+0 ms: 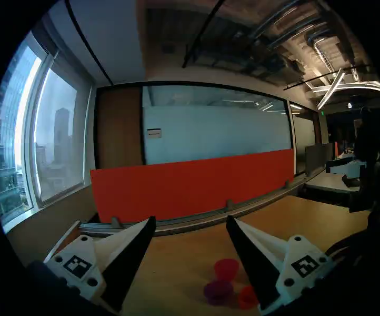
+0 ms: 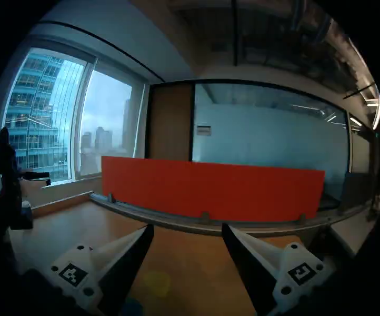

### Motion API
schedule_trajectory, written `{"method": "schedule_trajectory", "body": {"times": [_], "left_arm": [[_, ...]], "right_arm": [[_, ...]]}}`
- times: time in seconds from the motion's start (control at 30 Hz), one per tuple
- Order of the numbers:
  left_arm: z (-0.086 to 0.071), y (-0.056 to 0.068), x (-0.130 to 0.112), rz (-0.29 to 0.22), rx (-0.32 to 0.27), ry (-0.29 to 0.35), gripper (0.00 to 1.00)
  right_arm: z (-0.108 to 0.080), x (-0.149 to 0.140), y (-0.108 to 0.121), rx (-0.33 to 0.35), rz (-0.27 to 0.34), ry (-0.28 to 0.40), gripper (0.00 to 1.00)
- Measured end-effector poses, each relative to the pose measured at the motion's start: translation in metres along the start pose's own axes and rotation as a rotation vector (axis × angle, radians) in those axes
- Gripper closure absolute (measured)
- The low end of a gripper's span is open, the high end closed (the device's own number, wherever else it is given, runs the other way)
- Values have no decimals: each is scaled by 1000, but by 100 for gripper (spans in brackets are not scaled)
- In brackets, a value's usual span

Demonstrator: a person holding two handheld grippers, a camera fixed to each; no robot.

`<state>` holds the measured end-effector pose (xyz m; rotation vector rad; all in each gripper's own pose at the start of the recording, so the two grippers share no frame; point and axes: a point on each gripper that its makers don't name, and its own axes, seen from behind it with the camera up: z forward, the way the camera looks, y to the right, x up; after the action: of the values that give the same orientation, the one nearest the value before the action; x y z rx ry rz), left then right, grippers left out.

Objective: Pour water

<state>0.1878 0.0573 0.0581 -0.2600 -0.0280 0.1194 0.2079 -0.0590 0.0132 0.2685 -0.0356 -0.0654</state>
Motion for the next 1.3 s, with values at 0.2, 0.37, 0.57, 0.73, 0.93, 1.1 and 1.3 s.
{"method": "schedule_trajectory", "body": {"times": [0.2, 0.37, 0.57, 0.73, 0.93, 1.1, 1.3], "left_arm": [[0, 18, 6, 16, -95, 2, 0], [-2, 36, 11, 26, -183, 0, 1], [-2, 56, 15, 33, -269, 2, 1], [1, 70, 11, 38, -334, -11, 0], [6, 79, 4, 43, -384, -37, 0], [10, 85, -5, 56, -421, -69, 0], [9, 95, -22, 65, -473, -112, 0]], "right_arm": [[-2, -1, -19, 100, -21, -6, 1], [-5, 1, -41, 203, -47, 4, 1], [-13, 9, -64, 317, -48, 13, 0], [-16, 10, -70, 368, -39, 17, 0], [-19, 2, -73, 407, -44, -3, 0], [-22, -8, -75, 435, -53, -34, 0], [-30, -26, -82, 482, -71, -79, 0]]}}
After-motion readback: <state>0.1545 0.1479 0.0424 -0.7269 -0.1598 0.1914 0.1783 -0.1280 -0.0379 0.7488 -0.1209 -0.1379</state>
